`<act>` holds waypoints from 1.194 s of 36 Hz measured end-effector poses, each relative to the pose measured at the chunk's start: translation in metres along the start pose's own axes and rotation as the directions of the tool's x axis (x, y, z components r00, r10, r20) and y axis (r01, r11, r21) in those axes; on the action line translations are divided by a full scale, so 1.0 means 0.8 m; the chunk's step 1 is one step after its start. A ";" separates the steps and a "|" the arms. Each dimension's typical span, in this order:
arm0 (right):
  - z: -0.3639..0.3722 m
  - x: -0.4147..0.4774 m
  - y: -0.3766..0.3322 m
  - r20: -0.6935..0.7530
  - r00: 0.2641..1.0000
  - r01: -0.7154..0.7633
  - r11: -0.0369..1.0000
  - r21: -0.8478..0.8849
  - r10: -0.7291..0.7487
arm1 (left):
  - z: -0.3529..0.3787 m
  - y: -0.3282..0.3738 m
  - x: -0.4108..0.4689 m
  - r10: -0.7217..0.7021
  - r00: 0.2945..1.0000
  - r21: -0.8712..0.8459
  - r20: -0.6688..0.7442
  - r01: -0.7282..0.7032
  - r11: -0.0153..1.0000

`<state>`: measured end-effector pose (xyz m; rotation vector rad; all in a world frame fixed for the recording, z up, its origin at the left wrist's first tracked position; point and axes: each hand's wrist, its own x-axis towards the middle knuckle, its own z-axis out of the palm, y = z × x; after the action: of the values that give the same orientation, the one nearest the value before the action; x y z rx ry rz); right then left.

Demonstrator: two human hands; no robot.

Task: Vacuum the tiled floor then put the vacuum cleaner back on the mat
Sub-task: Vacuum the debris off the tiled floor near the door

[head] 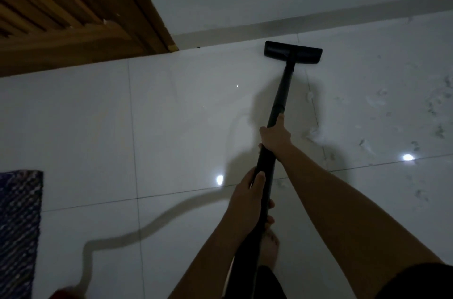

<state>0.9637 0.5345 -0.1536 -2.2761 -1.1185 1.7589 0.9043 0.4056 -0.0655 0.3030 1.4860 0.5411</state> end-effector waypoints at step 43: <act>0.297 -0.271 0.194 0.132 0.990 0.066 0.988 -0.138 -0.047 | -0.193 -0.303 -0.248 0.027 0.990 -0.087 -0.140 -0.039 0.995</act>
<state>0.8178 0.2095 -0.1294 -2.2085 -1.3596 1.8851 0.7903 0.0774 -0.0313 0.2237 1.5878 0.6644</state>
